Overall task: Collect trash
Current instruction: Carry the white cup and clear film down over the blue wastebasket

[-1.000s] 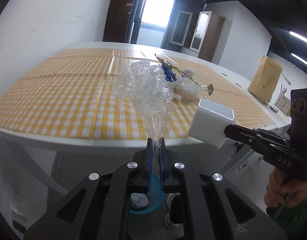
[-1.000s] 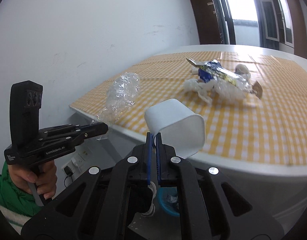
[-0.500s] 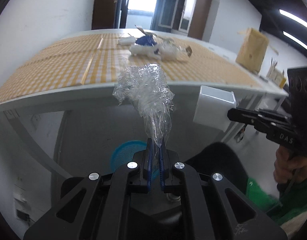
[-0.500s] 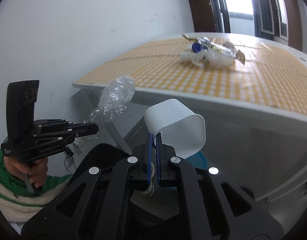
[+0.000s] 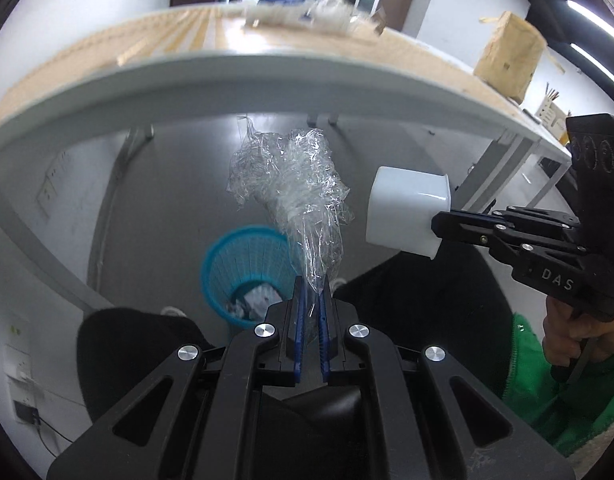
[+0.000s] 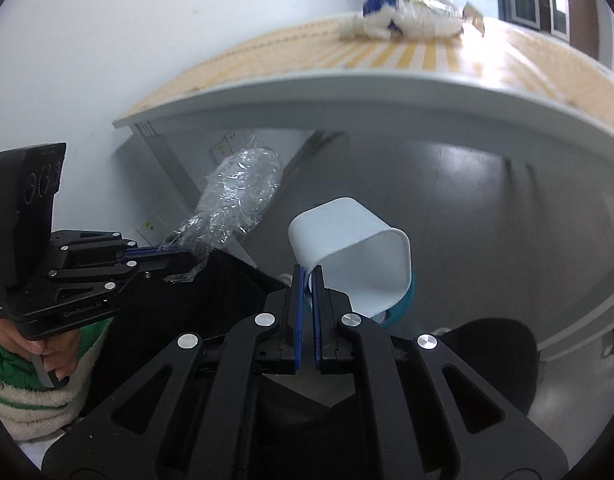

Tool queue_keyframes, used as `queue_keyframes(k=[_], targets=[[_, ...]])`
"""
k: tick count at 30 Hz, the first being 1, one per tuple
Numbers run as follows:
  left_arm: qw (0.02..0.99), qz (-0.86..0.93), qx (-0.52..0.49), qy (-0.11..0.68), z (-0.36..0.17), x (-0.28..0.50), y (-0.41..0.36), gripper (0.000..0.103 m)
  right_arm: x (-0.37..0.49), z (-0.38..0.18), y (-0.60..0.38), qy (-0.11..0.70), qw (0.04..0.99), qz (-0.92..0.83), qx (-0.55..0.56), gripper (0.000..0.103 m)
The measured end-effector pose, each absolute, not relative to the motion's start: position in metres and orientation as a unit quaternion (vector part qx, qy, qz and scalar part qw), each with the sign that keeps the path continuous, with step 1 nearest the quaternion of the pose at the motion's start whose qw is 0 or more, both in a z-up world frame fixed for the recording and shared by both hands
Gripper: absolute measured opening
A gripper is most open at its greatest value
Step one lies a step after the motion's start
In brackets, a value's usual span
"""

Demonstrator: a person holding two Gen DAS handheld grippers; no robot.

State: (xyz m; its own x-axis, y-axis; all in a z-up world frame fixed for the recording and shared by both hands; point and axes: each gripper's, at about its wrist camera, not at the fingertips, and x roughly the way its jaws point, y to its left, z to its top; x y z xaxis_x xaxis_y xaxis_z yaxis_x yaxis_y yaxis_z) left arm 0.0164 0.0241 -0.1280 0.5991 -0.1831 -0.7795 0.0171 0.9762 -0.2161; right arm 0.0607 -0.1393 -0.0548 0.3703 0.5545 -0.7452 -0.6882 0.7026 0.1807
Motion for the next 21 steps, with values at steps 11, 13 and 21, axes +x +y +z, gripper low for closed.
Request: queue_keyframes(k=[11,13,21], targets=[[0.842,-0.043,-0.128,0.523,-0.204,0.071,0.049,0.005,0.106,-0.125,-0.113,0.480,0.798,0.355,-0.080,0.003],[0.829,-0.040,-0.137,0.540,-0.218,0.083,0.054,0.005,0.119,-0.142,-0.107,0.495,0.792,0.348,-0.078,0.003],[0.797,-0.025,-0.163,0.582,-0.267,0.124,0.069,0.005,0.159,-0.200,-0.083,0.542,0.771,0.326,-0.076,0.003]])
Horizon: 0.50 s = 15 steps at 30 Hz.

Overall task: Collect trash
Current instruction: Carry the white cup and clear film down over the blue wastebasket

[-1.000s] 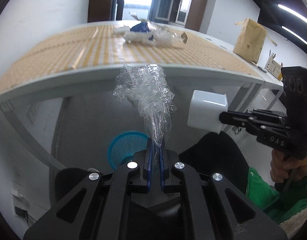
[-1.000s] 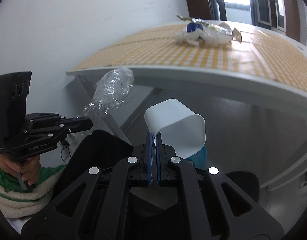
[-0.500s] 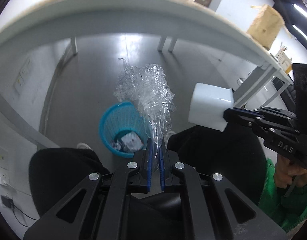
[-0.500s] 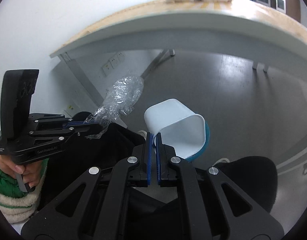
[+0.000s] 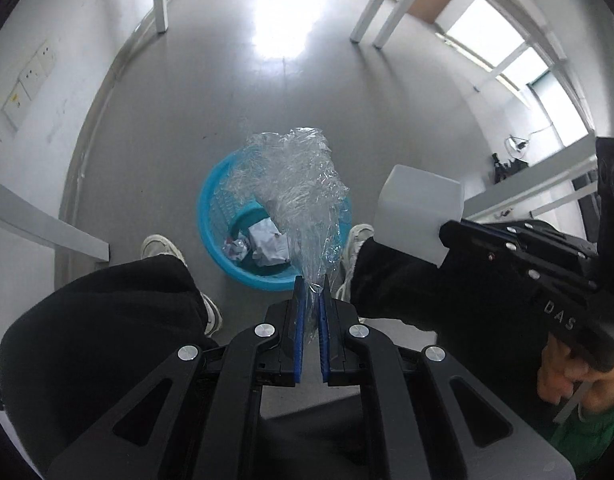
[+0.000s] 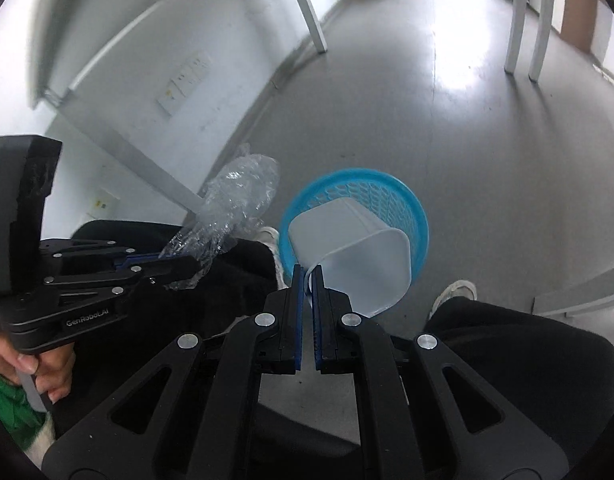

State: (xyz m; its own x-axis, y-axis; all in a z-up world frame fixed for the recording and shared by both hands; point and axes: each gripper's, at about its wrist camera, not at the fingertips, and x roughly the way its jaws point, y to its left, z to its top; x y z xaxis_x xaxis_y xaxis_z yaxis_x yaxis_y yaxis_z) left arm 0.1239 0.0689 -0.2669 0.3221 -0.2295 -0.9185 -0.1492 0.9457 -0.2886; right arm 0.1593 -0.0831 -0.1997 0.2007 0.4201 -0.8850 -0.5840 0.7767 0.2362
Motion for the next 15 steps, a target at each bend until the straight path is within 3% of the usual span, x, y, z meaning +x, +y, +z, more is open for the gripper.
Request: queue_keyframes(k=[15], targets=[[0.740,0.016,-0.210,0.639,-0.345,0.192,0.094,0.005,0.230,-0.298,-0.055,0.623,0.728,0.280,-0.067,0.003]])
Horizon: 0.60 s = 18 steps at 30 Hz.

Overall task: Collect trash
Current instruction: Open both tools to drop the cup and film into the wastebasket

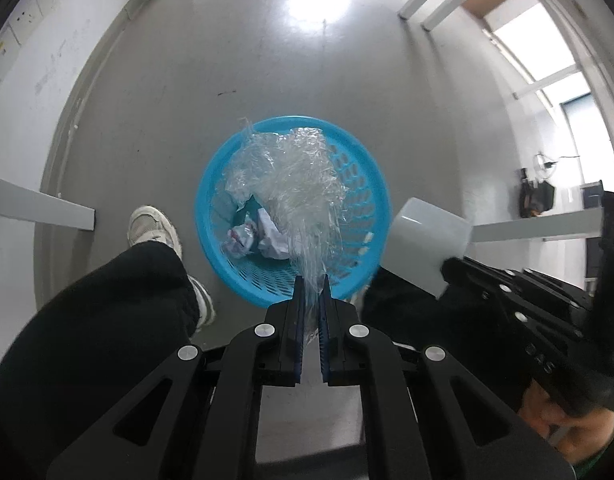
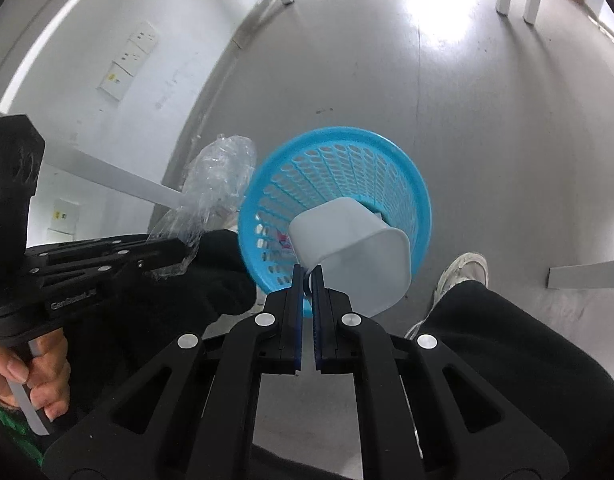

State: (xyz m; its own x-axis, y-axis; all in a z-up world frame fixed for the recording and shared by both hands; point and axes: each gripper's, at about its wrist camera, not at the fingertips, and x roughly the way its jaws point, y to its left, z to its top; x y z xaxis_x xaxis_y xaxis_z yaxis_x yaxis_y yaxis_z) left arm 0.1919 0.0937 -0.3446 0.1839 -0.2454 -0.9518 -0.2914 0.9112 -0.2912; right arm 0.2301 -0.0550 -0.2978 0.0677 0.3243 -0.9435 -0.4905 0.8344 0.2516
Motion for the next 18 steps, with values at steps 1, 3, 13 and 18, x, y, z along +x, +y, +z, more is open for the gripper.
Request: queue_keyframes(k=[1,3,13,18], targets=[[0.737,0.020,-0.198,0.646,-0.351,0.197,0.091,0.005,0.235,-0.302,-0.055,0.627,0.725,0.278,-0.067,0.003],[0.731,0.022,-0.184,0.657,-0.359,0.208,0.088,0.005,0.245,-0.314,-0.054,0.639,0.719,0.265,-0.070,0.003],[0.708,0.029,-0.183,0.681,-0.382,0.233,0.089,0.005,0.271,-0.361,-0.050,0.680,0.690,0.241,-0.057,0.003],[0.716,0.026,-0.195,0.670,-0.378,0.236,0.094,0.007,0.277,-0.368,-0.048,0.680,0.693,0.233,-0.049,0.004]])
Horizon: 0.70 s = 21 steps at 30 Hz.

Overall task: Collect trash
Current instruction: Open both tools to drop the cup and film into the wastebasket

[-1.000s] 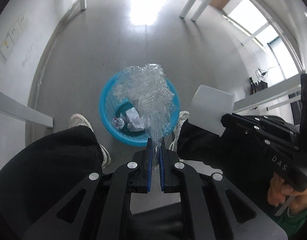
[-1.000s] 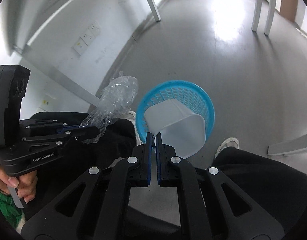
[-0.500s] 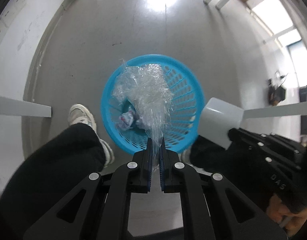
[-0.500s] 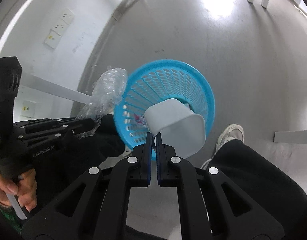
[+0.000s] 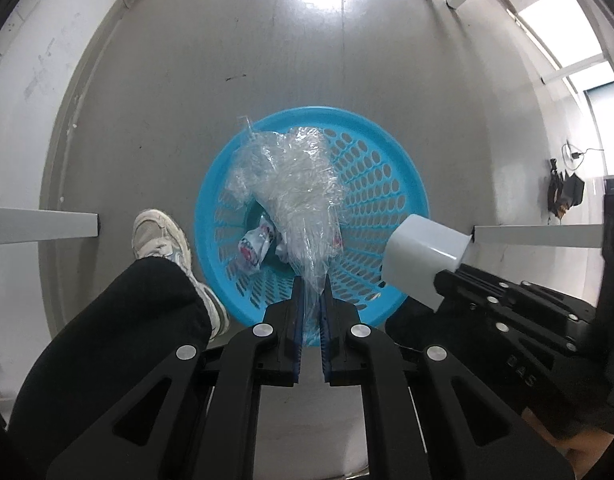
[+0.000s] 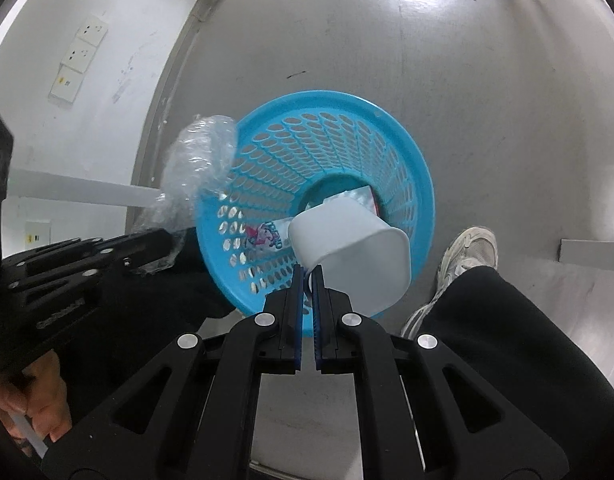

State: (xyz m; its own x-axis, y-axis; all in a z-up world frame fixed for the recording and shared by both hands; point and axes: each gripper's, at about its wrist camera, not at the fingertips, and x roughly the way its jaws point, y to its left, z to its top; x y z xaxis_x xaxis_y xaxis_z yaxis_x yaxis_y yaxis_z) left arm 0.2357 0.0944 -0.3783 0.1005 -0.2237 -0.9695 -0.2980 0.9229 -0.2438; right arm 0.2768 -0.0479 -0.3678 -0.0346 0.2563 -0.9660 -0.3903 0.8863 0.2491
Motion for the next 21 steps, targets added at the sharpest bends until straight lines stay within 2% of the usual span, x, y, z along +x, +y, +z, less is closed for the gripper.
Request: queue_keyframes(k=[2,3,4,14,17,21], targets=[[0.718,0.020,-0.191,0.669,-0.378,0.237,0.093,0.018,0.278,-0.372,-0.049,0.686,0.688,0.233,-0.040,0.016],[0.721,0.017,-0.188,0.667,-0.376,0.237,0.093,0.023,0.279,-0.374,-0.049,0.688,0.686,0.233,-0.037,0.036],[0.725,0.013,-0.186,0.663,-0.372,0.237,0.092,0.030,0.279,-0.373,-0.051,0.686,0.688,0.232,-0.038,0.039],[0.740,0.036,-0.196,0.642,-0.357,0.229,0.105,0.032,0.270,-0.348,-0.066,0.664,0.713,0.222,-0.049,0.039],[0.751,0.030,-0.193,0.630,-0.349,0.227,0.102,0.041,0.264,-0.338,-0.069,0.653,0.722,0.216,-0.071,0.040],[0.765,0.023,-0.180,0.618,-0.335,0.217,0.096,0.041,0.251,-0.313,-0.071,0.632,0.737,0.225,-0.083,0.045]])
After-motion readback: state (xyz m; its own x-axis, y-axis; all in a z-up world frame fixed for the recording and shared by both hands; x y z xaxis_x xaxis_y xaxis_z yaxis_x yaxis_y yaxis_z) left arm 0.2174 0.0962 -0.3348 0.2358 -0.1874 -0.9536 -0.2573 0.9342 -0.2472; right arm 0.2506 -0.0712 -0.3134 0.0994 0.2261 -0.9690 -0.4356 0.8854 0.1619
